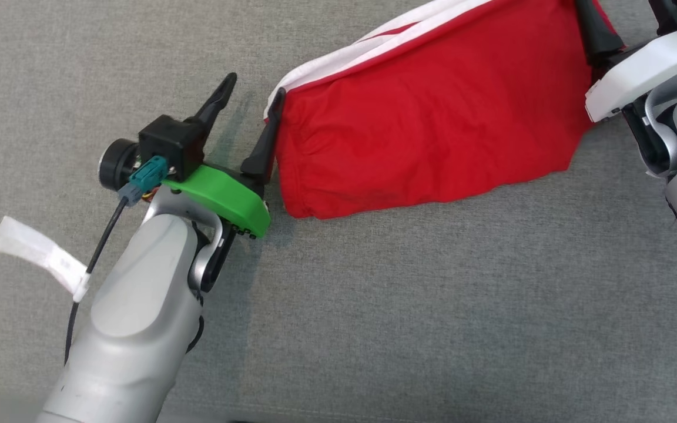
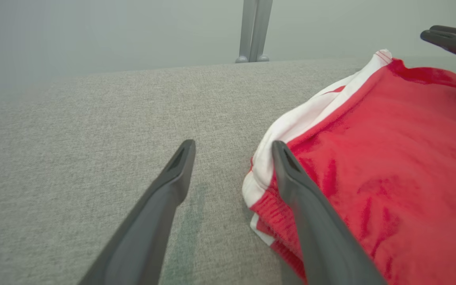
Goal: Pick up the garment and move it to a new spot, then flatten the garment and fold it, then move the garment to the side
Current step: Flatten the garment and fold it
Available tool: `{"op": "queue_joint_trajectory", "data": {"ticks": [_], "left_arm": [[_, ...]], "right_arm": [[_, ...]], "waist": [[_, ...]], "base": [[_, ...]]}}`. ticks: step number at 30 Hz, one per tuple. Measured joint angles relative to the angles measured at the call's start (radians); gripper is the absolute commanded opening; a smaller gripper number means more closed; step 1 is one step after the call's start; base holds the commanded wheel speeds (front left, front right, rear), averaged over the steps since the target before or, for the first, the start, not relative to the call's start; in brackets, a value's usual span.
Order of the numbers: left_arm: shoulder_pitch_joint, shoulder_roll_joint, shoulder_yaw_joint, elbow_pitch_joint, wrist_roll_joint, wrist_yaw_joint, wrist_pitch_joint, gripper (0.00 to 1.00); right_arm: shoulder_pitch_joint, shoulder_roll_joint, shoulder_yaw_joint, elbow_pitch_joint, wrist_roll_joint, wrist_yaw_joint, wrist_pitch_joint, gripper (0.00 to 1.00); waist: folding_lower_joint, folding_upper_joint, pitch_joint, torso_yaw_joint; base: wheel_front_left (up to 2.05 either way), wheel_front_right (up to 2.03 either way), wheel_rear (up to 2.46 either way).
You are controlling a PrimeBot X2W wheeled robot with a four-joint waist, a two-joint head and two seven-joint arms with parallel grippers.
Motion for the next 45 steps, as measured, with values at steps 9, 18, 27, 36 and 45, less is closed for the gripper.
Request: {"op": "queue_joint_trajectory", "data": {"ticks": [9,18,27,36,45], "left_arm": [[0.155,0.043,0.147,-0.198,0.034,0.155,-0.049,1.0],[0.32,0.071,0.243,-0.345,0.088,0.219,-0.05,1.0],[0.442,0.083,0.273,-0.381,0.11,0.24,-0.05,1.0],[0.497,0.083,0.275,-0.391,0.111,0.249,-0.05,1.0],[0.5,0.081,0.273,-0.388,0.104,0.253,-0.05,1.0]], "right_arm": [[0.313,0.095,-0.261,-0.333,-0.127,0.0,-0.004,1.0],[0.561,0.198,-0.369,-0.5,-0.192,0.0,-0.004,1.0],[0.719,0.249,-0.396,-0.585,-0.215,0.0,-0.004,1.0],[0.778,0.255,-0.415,-0.633,-0.224,0.0,0.015,1.0],[0.792,0.256,-0.43,-0.658,-0.23,0.0,0.037,1.0]], "waist": [[0.0,0.0,-0.07,-0.065],[0.0,0.0,-0.147,-0.151],[-0.0001,0.0,-0.213,-0.238],[-0.0001,0.0,-0.257,-0.271],[-0.0001,0.0,-0.258,-0.264]], "base": [[0.0,0.0,0.0],[0.0,0.0,0.0],[0.0,0.0,0.0],[0.0,0.0,0.0],[0.0,0.0,0.0]]}}
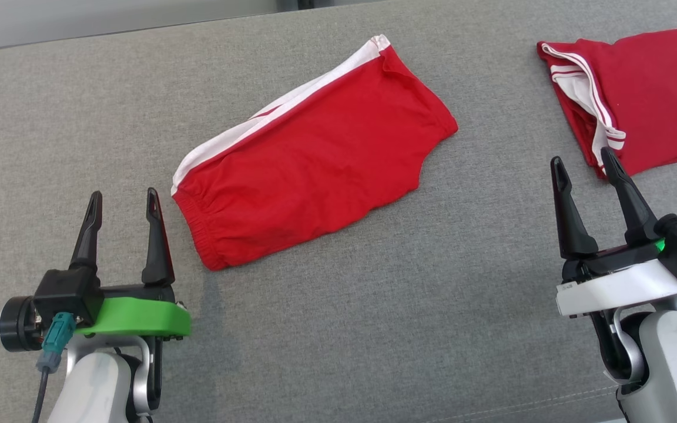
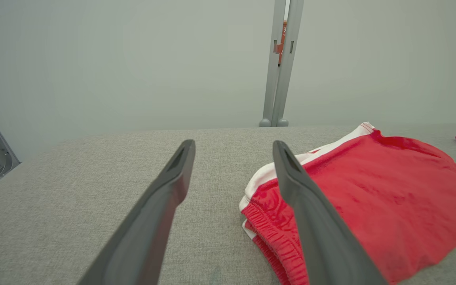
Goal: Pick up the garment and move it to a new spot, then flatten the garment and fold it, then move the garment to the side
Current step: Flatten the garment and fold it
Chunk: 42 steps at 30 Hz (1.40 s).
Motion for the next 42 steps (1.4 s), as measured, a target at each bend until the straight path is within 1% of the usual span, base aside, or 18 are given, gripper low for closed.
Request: {"op": "queue_joint_trajectory", "data": {"ticks": [7,12,17,21,27,30,35,36,38,42], "left_arm": [[-0.005,-0.001,-0.007,-0.005,-0.001,0.004,0.0,1.0],[-0.046,-0.011,-0.021,-0.024,0.0,0.003,0.0,1.0],[-0.084,-0.023,-0.036,-0.027,0.001,-0.006,0.0,1.0],[-0.101,-0.037,-0.046,-0.027,0.001,-0.015,0.0,1.0],[-0.125,-0.065,-0.045,-0.035,0.014,-0.031,0.0,1.0],[-0.125,-0.077,-0.042,-0.036,0.023,-0.039,0.0,1.0],[-0.125,-0.089,-0.033,-0.037,0.036,-0.048,0.0,1.0],[-0.124,-0.091,-0.029,-0.036,0.037,-0.049,0.0,1.0],[-0.121,-0.092,-0.023,-0.036,0.041,-0.051,0.0,1.0],[-0.117,-0.094,-0.019,-0.035,0.049,-0.063,0.0,1.0]], "right_arm": [[0.001,-0.01,-0.018,0.001,0.0,0.0,0.017,1.0],[-0.046,-0.046,-0.031,0.025,0.009,0.0,0.043,1.0],[-0.133,-0.091,-0.016,0.087,0.023,0.0,0.065,1.0],[-0.218,-0.118,0.019,0.173,0.039,0.0,0.08,1.0],[-0.353,-0.146,0.083,0.359,0.071,0.0,0.102,1.0],[-0.408,-0.151,0.115,0.449,0.087,0.0,0.115,1.0],[-0.463,-0.153,0.149,0.534,0.116,0.0,0.125,1.0],[-0.468,-0.152,0.159,0.543,0.13,0.0,0.133,0.6],[-0.471,-0.15,0.181,0.545,0.162,-0.001,0.133,0.0],[-0.469,-0.151,0.226,0.54,0.218,0.0,0.131,0.0]], "waist": [[0.0,0.0,0.015,0.011],[0.0,0.0,0.054,0.039],[0.0,0.0,0.103,0.087],[0.0,0.0,0.141,0.138],[0.0,0.0,0.188,0.214],[0.0,0.0,0.205,0.242],[0.0,0.0,0.215,0.269],[0.0,0.0,0.213,0.27],[0.0,0.0,0.208,0.267],[0.0,0.0,0.198,0.248]], "base": [[0.0,0.0,0.0],[0.0,0.0,0.0],[0.0,0.0,0.0],[0.0,0.0,0.0],[0.0,0.0,0.0],[0.0,0.0,0.0],[0.0,0.0,0.0],[0.0,0.0,0.0],[0.0,0.0,0.0],[0.0,0.0,0.0]]}}
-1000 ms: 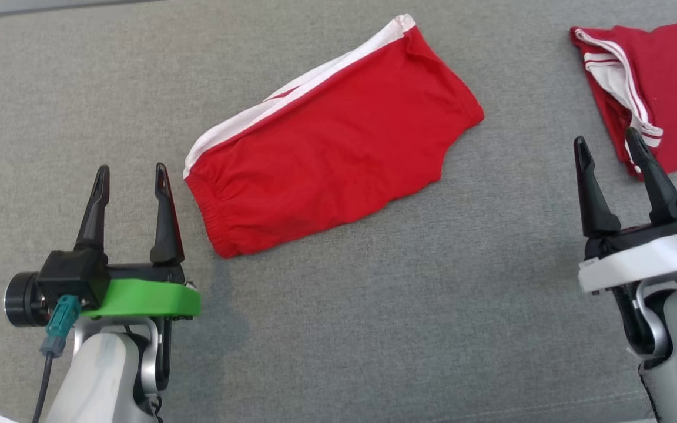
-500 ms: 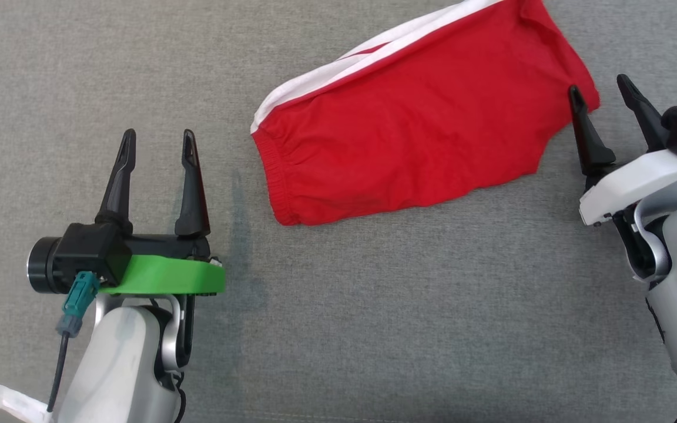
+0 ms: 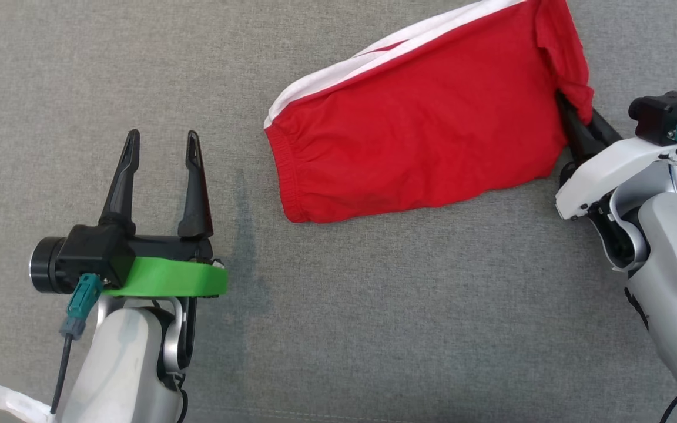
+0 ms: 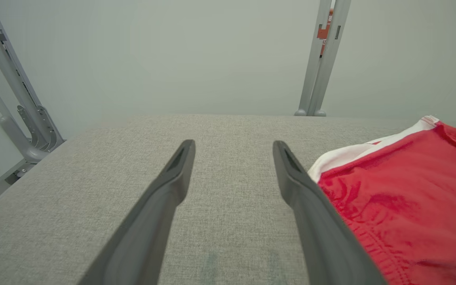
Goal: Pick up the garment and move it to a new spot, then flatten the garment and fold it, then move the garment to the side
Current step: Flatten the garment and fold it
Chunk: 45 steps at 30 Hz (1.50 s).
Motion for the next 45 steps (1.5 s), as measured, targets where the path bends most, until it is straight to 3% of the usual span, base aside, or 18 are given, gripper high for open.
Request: {"op": "queue_joint_trajectory", "data": {"ticks": [11,21,27,31,36,45], "left_arm": [[0.021,0.016,0.008,0.012,0.026,-0.007,0.0,1.0],[0.057,0.03,0.002,0.004,0.028,-0.002,0.013,1.0],[0.065,0.034,-0.002,-0.003,0.025,0.006,0.024,1.0],[0.066,0.032,-0.01,-0.001,0.02,0.005,0.025,1.0],[0.065,0.021,-0.017,0.006,0.012,0.005,0.022,1.0],[0.063,-0.002,-0.024,0.03,-0.002,0.001,0.008,1.0]], "right_arm": [[0.155,0.002,0.003,-0.073,0.083,0.0,-0.141,0.0],[0.369,0.043,-0.116,-0.174,0.071,0.0,-0.166,0.0],[0.383,0.05,-0.134,-0.237,0.023,0.0,-0.147,0.0],[0.316,0.05,-0.082,-0.28,-0.007,0.0,-0.101,0.0],[0.205,0.066,0.061,-0.301,-0.017,0.0,-0.029,0.0],[0.113,0.148,0.305,-0.233,0.017,-0.001,0.026,0.0]], "waist": [[0.0,0.0,-0.047,-0.051],[0.0,0.0,-0.102,-0.107],[0.0,0.0,-0.123,-0.13],[0.0,0.0,-0.131,-0.124],[0.0,0.0,-0.138,-0.094],[0.0,0.0,-0.143,-0.017]], "base": [[0.0,0.0,0.0],[0.0,0.0,0.0],[0.0,0.0,0.0],[0.0,0.0,0.0],[0.0,0.0,0.0],[0.0,0.0,0.0]]}}
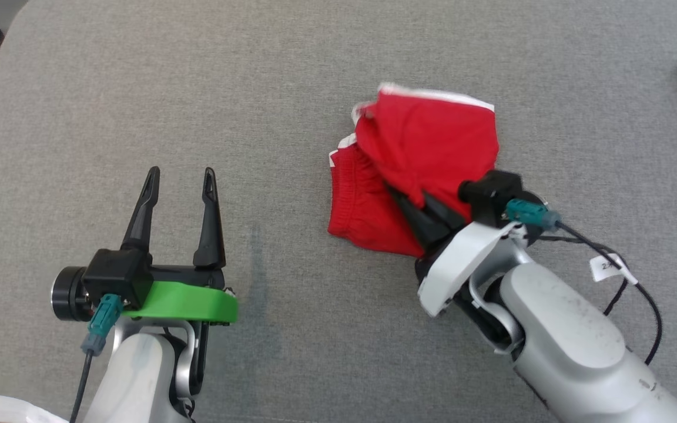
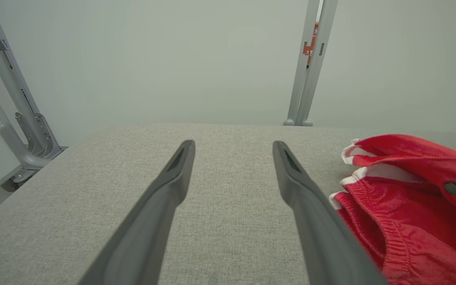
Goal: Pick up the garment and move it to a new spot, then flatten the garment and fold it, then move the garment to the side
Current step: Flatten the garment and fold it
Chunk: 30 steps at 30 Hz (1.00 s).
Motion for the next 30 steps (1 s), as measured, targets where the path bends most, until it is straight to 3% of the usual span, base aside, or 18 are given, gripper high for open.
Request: {"op": "queue_joint_trajectory", "data": {"ticks": [6,7,9,14,18,30], "left_arm": [[0.001,-0.009,0.003,0.012,-0.003,0.0,-0.004,1.0],[0.001,-0.01,0.003,0.013,-0.003,0.0,-0.004,1.0],[0.001,-0.011,0.006,0.014,-0.003,0.0,-0.004,1.0],[0.001,-0.01,0.016,0.019,-0.002,0.001,-0.007,1.0],[0.002,-0.004,0.021,0.019,0.006,0.006,-0.007,1.0],[0.03,0.041,0.029,0.01,0.028,0.027,-0.001,1.0]], "right_arm": [[0.034,0.028,0.097,0.054,0.037,0.0,-0.002,0.0],[0.034,0.028,0.101,0.064,0.038,0.0,-0.007,0.07],[0.033,0.027,0.105,0.071,0.037,0.0,-0.034,1.0],[0.025,0.02,0.12,0.01,0.019,0.0,-0.133,1.0],[0.03,-0.003,0.072,-0.069,-0.011,0.0,-0.174,1.0],[0.294,-0.031,-0.449,-0.293,-0.173,0.0,-0.195,1.0]], "waist": [[0.0,0.0,-0.001,0.034],[0.0,0.0,0.0,0.035],[0.0,0.0,0.003,0.034],[0.0,0.0,0.005,0.018],[0.0,0.0,0.001,-0.001],[0.0,0.0,-0.034,-0.073]], "base": [[0.0,0.0,0.0],[0.0,0.0,0.0],[0.0,0.0,0.0],[0.0,0.0,0.0],[0.0,0.0,0.0],[0.0,0.0,0.0]]}}
